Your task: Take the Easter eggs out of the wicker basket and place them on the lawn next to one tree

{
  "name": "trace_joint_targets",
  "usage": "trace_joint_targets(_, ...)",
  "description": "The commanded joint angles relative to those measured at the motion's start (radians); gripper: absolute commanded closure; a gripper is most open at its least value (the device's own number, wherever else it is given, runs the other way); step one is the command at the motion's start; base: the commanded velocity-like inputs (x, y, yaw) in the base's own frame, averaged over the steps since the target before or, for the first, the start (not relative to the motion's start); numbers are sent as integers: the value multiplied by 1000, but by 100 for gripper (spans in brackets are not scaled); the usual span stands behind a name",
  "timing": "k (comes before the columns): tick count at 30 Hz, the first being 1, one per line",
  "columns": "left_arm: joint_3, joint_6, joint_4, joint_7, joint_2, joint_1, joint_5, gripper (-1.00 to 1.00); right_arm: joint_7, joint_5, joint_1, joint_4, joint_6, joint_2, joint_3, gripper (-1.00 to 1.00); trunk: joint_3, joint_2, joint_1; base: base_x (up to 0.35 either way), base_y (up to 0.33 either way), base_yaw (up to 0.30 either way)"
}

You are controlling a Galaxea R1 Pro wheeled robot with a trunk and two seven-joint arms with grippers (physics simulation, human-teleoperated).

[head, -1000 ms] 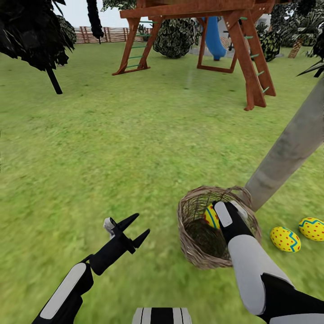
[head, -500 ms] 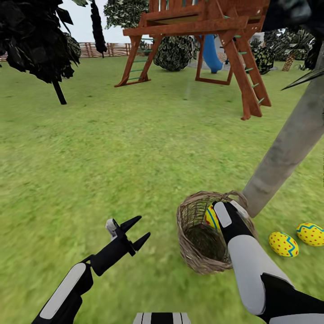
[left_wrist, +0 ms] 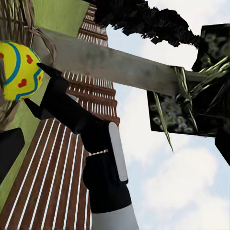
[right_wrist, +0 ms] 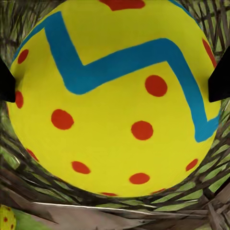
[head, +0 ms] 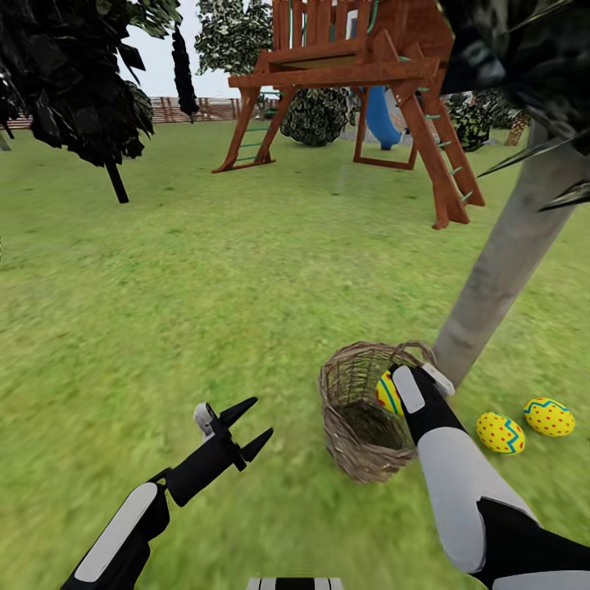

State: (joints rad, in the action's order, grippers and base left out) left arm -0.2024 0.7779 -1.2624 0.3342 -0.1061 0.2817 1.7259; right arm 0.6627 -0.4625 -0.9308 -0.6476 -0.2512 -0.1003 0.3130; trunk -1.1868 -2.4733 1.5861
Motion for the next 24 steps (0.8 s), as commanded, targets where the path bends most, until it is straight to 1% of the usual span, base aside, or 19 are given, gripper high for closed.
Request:
trace_joint_targets(1, -2, 1, 0, 3, -1, 1, 1, -100, 4, -3, 0, -5, -8, 0, 3, 100, 2, 7, -5, -91, 0, 0)
trace_joint_targets(3, -2, 1, 0, 3, -1, 1, 1, -100, -44, -4, 0, -12, -13, 2, 3, 100, 9, 21, -12, -22, 0, 0)
trace_joint_targets(4, -2, 1, 0, 3, -1, 1, 1, -100, -95, -4, 1, -14, -24, 9, 3, 100, 12, 28, -16, -6, 0, 0)
trace_joint_targets(5, -2, 1, 0, 3, -1, 1, 1, -100, -222, -4, 7, -15, -93, 32, 3, 100, 15, 35, -20, -1, 0, 0)
trace_joint_targets(6, -2, 1, 0, 4, -1, 1, 1, -100, -377, -4, 19, -15, -154, 60, 3, 100, 18, 42, -24, 0, 0, 0)
trace_joint_targets(7, -2, 1, 0, 5, -1, 1, 1, -100, -532, -5, 28, -13, -193, 87, 3, 100, 21, 49, -28, 0, 0, 0)
trace_joint_targets(8, -2, 1, 0, 5, -1, 1, 1, -100, -651, -5, 39, -12, -216, 108, 3, 100, 24, 56, -31, 0, 0, 0)
trace_joint_targets(10, -2, 1, 0, 4, -1, 1, 1, -100, -954, -4, 75, -8, -244, 156, 3, 100, 31, 70, -39, 0, 0, 0)
trace_joint_targets(11, -2, 1, 0, 4, -1, 1, 1, -100, -1046, -2, 91, -7, -246, 165, 3, 100, 34, 77, -43, 0, 0, 0)
trace_joint_targets(13, -2, 1, 0, 3, -1, 1, 1, -100, -1148, 0, 116, -10, -246, 176, 3, 100, 40, 91, -51, 0, 0, 0)
trace_joint_targets(14, -2, 1, 0, 3, -1, 1, 1, -100, -1216, -1, 126, -10, -246, 186, 3, 100, 43, 98, -54, -23, 0, 0)
trace_joint_targets(16, -2, 1, 0, 2, -1, 1, 0, -100, -1371, -1, 141, 1, -246, 210, 4, 100, 49, 112, -62, -242, 0, 0)
trace_joint_targets(17, -2, 1, 0, 2, -1, 1, 0, -100, -1417, -2, 145, 2, -246, 215, 4, 100, 53, 119, -66, -313, 0, 0)
trace_joint_targets(18, -2, 1, 0, 2, -1, 1, 0, -100, -1448, -3, 148, 3, -246, 218, 4, 100, 56, 126, -70, -328, 0, 0)
trace_joint_targets(19, -2, 1, 0, 2, -1, 1, 0, -100, -1464, -3, 149, 3, -246, 220, 4, 100, 59, 133, -74, -336, 0, 0)
trace_joint_targets(20, -2, 1, 0, 2, 0, 1, 0, -100, -1476, -3, 150, 3, -245, 221, 4, 100, 62, 140, -77, -341, 0, 0)
trace_joint_targets(24, -2, 1, 0, 2, 0, 1, 0, -100, -1481, -2, 150, 3, -244, 222, 6, 100, 74, 168, -93, -343, 0, 0)
